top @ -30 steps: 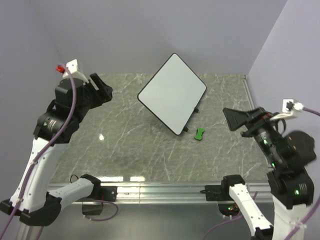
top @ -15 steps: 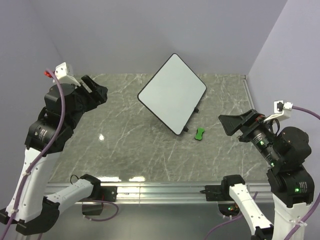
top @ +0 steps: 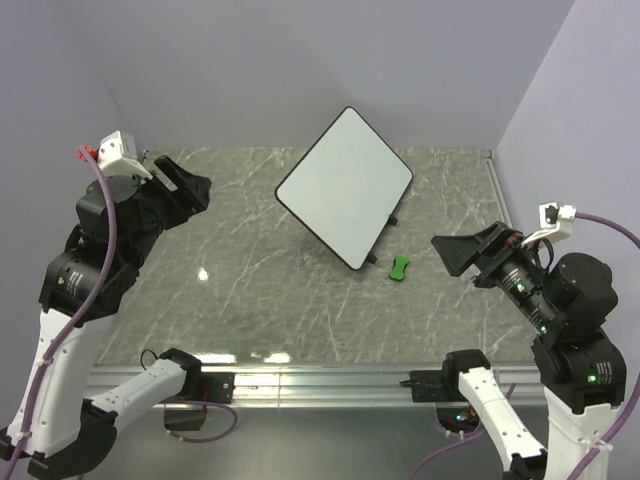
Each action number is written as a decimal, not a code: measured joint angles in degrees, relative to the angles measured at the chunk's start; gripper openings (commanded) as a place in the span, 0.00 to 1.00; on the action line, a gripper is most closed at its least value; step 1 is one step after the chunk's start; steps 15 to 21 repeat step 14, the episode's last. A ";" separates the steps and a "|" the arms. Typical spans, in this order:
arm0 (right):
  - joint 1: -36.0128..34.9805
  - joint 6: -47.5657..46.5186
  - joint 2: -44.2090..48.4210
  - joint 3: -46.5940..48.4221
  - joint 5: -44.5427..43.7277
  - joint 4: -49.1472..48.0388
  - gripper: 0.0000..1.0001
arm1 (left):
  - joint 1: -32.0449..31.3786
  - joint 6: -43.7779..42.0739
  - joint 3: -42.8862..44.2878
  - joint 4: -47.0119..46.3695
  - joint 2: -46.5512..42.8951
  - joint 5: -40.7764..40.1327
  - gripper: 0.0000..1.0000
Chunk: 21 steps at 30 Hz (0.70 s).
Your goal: Erase the whiteboard
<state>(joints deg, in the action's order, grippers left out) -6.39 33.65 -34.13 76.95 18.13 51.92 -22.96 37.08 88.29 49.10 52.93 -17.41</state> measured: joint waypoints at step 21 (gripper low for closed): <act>-0.22 -0.42 0.24 3.32 -2.93 2.60 1.00 | 0.00 -3.08 1.40 -4.22 6.32 3.02 0.79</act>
